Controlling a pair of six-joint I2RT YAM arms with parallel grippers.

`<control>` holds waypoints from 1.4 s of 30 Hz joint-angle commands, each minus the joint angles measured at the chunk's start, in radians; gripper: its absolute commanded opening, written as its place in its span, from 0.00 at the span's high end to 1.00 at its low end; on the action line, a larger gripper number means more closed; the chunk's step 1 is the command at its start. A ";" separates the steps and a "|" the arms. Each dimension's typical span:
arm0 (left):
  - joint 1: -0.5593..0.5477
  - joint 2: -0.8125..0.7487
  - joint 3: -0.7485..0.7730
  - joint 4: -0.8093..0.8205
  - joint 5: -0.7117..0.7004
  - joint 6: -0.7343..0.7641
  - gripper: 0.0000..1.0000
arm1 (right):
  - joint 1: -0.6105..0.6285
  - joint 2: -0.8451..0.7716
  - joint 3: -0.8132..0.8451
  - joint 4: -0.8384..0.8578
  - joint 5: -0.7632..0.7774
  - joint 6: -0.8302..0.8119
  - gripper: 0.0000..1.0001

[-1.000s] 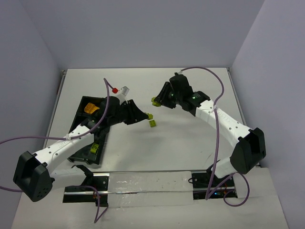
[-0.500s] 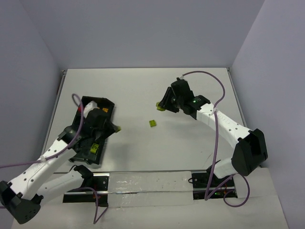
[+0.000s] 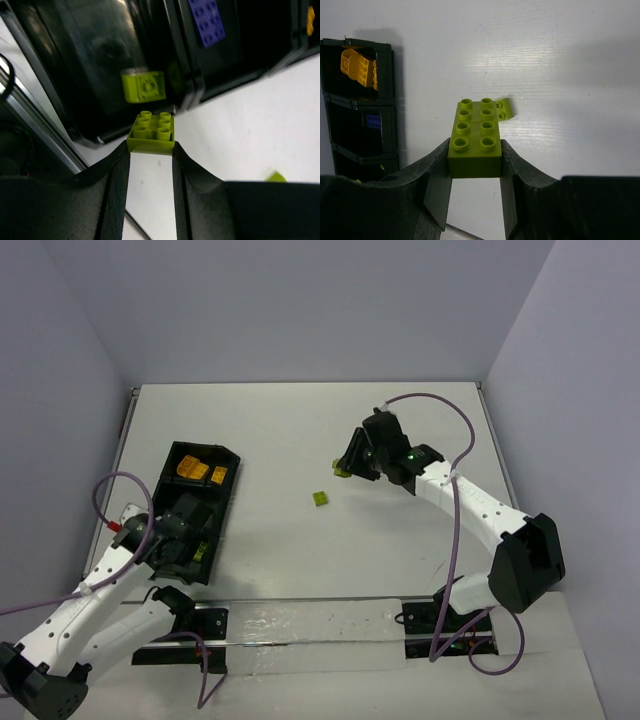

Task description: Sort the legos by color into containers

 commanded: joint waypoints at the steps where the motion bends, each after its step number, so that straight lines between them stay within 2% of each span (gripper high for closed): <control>1: 0.060 0.070 0.031 -0.049 -0.071 -0.010 1.00 | -0.007 -0.048 -0.012 0.036 0.005 -0.021 1.00; 4: 0.102 0.094 0.037 -0.047 -0.086 -0.007 1.00 | -0.008 -0.061 -0.022 0.038 0.005 -0.018 1.00; 6: 0.152 0.108 0.039 -0.045 -0.090 -0.001 0.93 | -0.008 -0.067 -0.029 0.043 0.003 -0.016 1.00; 8: 0.184 0.118 0.043 -0.040 -0.099 0.014 0.76 | -0.008 -0.071 -0.035 0.042 0.001 -0.016 1.00; 12: 0.207 0.115 0.052 0.004 -0.104 0.091 0.18 | -0.008 -0.077 -0.043 0.041 -0.002 -0.018 1.00; 13: 0.210 0.113 0.054 0.017 -0.105 0.104 0.08 | -0.008 -0.079 -0.044 0.042 -0.002 -0.018 1.00; 15: 0.213 0.109 0.072 0.051 -0.104 0.174 0.02 | -0.008 -0.084 -0.043 0.041 -0.004 -0.022 1.00; 17: 0.214 0.111 0.092 0.088 -0.088 0.288 0.01 | -0.008 -0.086 -0.041 0.041 -0.008 -0.031 1.00; 21: 0.208 0.161 0.167 0.331 0.013 0.589 0.11 | -0.008 -0.088 -0.031 0.034 -0.024 -0.070 1.00; 23: 0.149 0.209 0.208 0.442 0.120 0.735 0.13 | -0.008 -0.084 -0.012 0.016 -0.028 -0.084 1.00; 27: -0.024 0.344 0.312 0.550 0.188 0.927 0.13 | -0.008 -0.083 -0.001 -0.001 -0.053 -0.089 1.00; 31: -0.106 0.438 0.357 0.719 0.373 1.004 0.13 | -0.008 -0.083 0.002 -0.001 -0.086 -0.062 1.00; 32: -0.109 0.444 0.355 0.727 0.408 1.009 0.13 | -0.008 -0.083 0.002 0.001 -0.088 -0.054 1.00; 35: -0.151 0.460 0.314 0.900 0.501 0.969 0.11 | -0.008 -0.083 0.003 0.004 -0.101 -0.011 1.00; 42: -0.201 0.492 0.257 1.120 0.575 0.898 0.09 | -0.007 -0.086 -0.015 0.063 -0.178 0.103 1.00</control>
